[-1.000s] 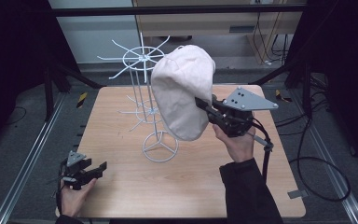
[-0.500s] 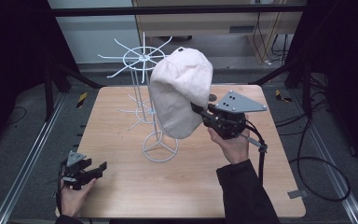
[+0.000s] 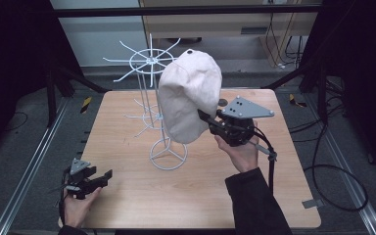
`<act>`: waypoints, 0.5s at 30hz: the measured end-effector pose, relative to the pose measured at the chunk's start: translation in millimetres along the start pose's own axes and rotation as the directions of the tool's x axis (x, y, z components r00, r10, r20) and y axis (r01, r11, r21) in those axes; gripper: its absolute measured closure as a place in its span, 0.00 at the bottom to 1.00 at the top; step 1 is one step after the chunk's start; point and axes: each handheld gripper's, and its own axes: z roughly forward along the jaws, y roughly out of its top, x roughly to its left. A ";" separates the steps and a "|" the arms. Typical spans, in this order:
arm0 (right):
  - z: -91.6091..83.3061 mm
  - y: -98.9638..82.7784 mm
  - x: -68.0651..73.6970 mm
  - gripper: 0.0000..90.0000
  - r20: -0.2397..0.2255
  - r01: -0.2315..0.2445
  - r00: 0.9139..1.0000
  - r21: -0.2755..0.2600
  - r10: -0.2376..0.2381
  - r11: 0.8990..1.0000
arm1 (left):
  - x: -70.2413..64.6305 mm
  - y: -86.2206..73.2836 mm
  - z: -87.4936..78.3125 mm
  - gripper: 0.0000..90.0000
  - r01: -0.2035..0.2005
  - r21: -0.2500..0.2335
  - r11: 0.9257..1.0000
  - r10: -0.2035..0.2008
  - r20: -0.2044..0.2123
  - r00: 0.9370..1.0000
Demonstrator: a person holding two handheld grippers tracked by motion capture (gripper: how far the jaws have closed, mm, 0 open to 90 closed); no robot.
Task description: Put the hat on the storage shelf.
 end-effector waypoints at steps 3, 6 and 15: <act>0.9 -1.5 0.3 0.80 0.008 -0.003 1.000 -0.004 0.003 1.000 | 0.0 0.0 0.0 0.36 0.000 0.000 1.000 0.000 0.000 1.000; 2.0 -2.4 0.2 0.77 0.011 -0.002 1.000 -0.003 0.002 1.000 | -0.1 0.0 0.0 0.36 0.000 0.000 1.000 0.000 0.000 1.000; 2.6 -4.1 0.1 0.64 0.033 -0.017 0.999 -0.013 0.018 1.000 | -0.1 0.0 0.0 0.36 0.002 -0.002 1.000 -0.002 0.000 1.000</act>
